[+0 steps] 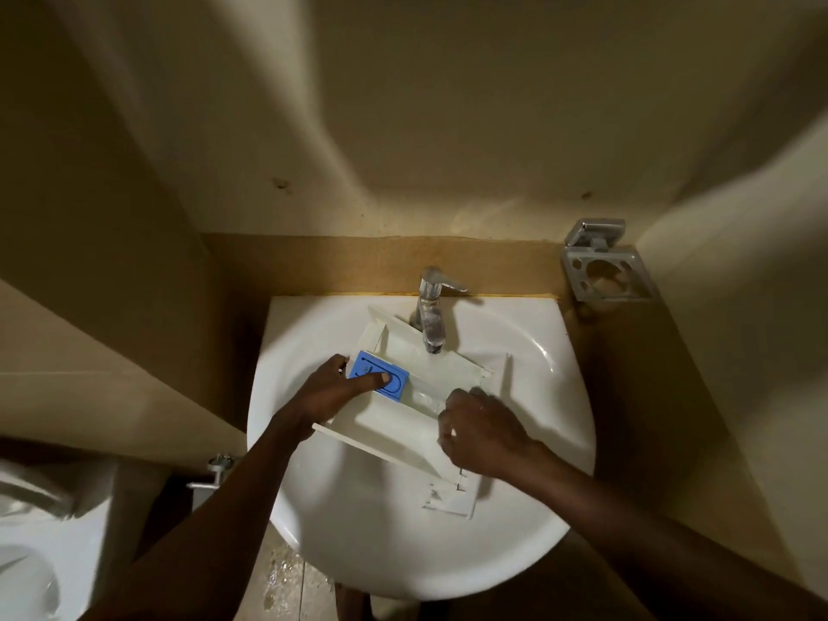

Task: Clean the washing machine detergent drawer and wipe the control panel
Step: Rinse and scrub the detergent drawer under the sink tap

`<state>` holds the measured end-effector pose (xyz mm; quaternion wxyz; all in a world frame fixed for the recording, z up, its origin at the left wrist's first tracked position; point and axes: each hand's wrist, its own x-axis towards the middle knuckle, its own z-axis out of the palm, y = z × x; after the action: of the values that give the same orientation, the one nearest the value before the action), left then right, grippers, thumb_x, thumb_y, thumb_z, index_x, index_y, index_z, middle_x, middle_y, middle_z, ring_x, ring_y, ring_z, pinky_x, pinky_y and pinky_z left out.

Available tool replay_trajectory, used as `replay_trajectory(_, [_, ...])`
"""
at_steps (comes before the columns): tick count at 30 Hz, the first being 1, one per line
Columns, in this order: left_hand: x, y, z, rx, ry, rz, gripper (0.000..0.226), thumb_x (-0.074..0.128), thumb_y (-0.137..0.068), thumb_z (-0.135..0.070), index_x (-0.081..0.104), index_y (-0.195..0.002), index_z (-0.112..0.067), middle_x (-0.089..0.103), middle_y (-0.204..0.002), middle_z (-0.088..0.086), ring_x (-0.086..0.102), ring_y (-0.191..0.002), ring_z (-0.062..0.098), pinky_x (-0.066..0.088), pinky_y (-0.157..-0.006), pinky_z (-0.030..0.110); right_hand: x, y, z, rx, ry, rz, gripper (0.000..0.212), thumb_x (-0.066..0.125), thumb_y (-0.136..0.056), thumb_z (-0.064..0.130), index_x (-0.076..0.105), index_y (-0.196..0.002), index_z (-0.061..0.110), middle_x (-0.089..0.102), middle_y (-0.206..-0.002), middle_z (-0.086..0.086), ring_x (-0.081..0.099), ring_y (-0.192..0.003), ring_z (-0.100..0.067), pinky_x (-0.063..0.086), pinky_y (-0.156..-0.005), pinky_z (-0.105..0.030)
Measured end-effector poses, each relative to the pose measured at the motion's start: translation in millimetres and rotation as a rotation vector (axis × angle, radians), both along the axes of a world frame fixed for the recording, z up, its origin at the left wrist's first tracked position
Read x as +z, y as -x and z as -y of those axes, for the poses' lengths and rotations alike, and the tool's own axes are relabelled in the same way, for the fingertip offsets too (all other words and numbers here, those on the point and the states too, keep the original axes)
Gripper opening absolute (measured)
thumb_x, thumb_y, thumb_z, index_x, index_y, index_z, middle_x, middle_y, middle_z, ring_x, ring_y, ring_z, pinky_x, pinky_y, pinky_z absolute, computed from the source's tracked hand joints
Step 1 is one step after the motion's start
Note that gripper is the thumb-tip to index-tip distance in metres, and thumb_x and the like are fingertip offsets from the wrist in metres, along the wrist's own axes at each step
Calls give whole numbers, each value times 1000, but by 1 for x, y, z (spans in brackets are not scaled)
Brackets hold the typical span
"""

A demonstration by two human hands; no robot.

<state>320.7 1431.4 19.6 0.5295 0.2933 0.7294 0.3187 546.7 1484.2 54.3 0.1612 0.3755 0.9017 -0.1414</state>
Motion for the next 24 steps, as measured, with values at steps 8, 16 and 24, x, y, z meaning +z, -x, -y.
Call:
replay_trajectory(8, [6, -16, 24, 151, -13, 46, 71, 82, -54, -59, 58, -106, -16, 71, -103, 8, 71, -90, 27, 59, -83, 49, -23, -44, -49, -799, 276, -476, 61, 74, -80, 40, 47, -128, 13, 53, -119, -3, 56, -110, -23, 44, -82, -25])
replay_trajectory(16, [22, -18, 42, 11, -3, 121, 75, 77, -57, -64, 53, -116, -24, 72, -111, 4, 72, -95, 24, 60, -84, 47, -46, -38, -18, -958, 627, -599, 40, 48, -97, 26, 47, -136, 33, 60, -127, 6, 56, -118, -20, 44, -101, -38])
replay_trajectory(24, [41, 5, 44, -143, 153, 160, 90, 49, -64, -90, 57, -123, -22, 69, -110, 3, 67, -96, 22, 56, -78, 35, -29, -33, -14, -829, 528, -572, 39, 43, -99, 20, 47, -137, 26, 60, -121, 1, 53, -101, -17, 43, -92, -32])
